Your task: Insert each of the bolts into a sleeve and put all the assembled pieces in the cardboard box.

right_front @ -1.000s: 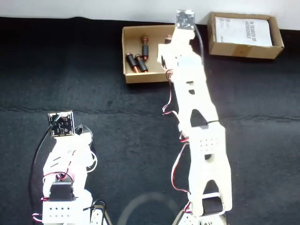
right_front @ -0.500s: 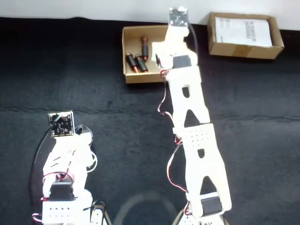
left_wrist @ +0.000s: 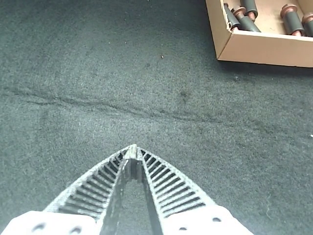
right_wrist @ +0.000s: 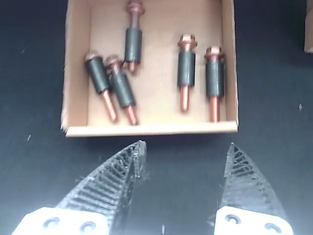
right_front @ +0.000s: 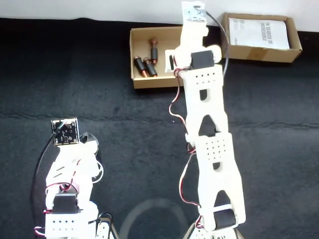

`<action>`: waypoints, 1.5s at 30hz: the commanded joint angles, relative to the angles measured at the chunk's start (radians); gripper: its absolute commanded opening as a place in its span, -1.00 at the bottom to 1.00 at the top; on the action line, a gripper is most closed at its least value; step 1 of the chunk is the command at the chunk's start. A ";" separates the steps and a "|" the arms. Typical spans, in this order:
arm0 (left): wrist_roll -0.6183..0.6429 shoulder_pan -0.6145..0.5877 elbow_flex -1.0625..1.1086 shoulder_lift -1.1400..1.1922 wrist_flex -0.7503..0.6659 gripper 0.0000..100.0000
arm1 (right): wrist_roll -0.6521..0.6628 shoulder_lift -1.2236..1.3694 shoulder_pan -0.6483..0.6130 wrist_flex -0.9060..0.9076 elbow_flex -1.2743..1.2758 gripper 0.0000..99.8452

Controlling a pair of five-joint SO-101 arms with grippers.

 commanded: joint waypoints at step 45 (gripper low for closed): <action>-0.005 -0.005 0.016 -0.010 0.374 -0.95 | 0.008 -1.840 0.091 0.033 1.621 -0.53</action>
